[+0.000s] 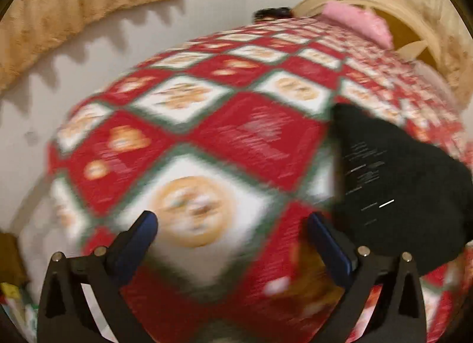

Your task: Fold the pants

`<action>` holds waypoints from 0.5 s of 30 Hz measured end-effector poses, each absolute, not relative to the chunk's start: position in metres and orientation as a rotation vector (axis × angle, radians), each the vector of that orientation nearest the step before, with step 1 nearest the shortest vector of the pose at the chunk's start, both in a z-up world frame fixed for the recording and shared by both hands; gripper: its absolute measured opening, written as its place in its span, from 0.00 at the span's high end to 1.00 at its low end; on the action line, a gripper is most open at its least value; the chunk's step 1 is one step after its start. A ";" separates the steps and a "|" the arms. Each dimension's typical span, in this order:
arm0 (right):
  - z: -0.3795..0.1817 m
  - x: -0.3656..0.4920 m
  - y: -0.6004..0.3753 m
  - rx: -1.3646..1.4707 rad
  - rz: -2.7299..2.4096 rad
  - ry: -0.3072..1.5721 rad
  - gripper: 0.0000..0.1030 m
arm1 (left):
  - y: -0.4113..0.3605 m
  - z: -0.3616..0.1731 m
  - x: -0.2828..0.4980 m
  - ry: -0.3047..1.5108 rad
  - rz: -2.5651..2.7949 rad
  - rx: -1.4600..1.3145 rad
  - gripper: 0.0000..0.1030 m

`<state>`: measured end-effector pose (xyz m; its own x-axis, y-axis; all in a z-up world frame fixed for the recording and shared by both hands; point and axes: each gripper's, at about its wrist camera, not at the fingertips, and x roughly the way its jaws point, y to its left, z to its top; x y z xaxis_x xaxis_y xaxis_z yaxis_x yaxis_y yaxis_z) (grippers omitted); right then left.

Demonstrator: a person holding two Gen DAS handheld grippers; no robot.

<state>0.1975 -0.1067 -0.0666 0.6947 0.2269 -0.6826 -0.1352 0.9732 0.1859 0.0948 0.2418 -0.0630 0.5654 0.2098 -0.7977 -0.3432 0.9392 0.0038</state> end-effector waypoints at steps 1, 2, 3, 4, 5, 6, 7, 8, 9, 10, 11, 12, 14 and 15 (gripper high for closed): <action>-0.067 0.197 -0.111 0.146 0.211 0.785 0.30 | 0.245 -0.062 0.091 0.914 0.340 -0.141 0.00; -0.067 0.194 -0.118 0.178 0.224 0.797 0.30 | 0.248 -0.060 0.085 0.912 0.345 -0.136 0.00; -0.066 0.192 -0.123 0.204 0.233 0.803 0.30 | 0.251 -0.056 0.080 0.908 0.349 -0.137 0.00; -0.065 0.185 -0.133 0.254 0.239 0.805 0.30 | 0.253 -0.052 0.076 0.898 0.350 -0.141 0.00; -0.064 0.182 -0.139 0.286 0.238 0.803 0.30 | 0.253 -0.046 0.072 0.879 0.347 -0.146 0.00; -0.062 0.174 -0.150 0.342 0.234 0.790 0.30 | 0.252 -0.039 0.070 0.856 0.337 -0.150 0.00; -0.060 0.167 -0.160 0.391 0.226 0.769 0.30 | 0.249 -0.032 0.069 0.831 0.324 -0.153 0.00; -0.058 0.160 -0.166 0.421 0.219 0.750 0.30 | 0.242 -0.023 0.068 0.798 0.300 -0.155 0.00; -0.055 0.153 -0.172 0.450 0.205 0.719 0.30 | 0.236 -0.017 0.068 0.775 0.279 -0.154 0.00; -0.049 0.144 -0.176 0.461 0.180 0.674 0.34 | 0.227 -0.012 0.070 0.750 0.249 -0.148 0.00; -0.044 0.139 -0.175 0.445 0.165 0.657 0.44 | 0.218 -0.009 0.072 0.736 0.228 -0.140 0.00; -0.039 0.138 -0.169 0.408 0.156 0.650 0.71 | 0.206 -0.007 0.075 0.727 0.207 -0.124 0.00; -0.030 0.139 -0.146 0.303 0.158 0.668 0.85 | 0.178 -0.007 0.084 0.734 0.171 -0.083 0.00; -0.027 0.140 -0.137 0.269 0.165 0.663 0.85 | 0.168 -0.008 0.089 0.738 0.159 -0.071 0.00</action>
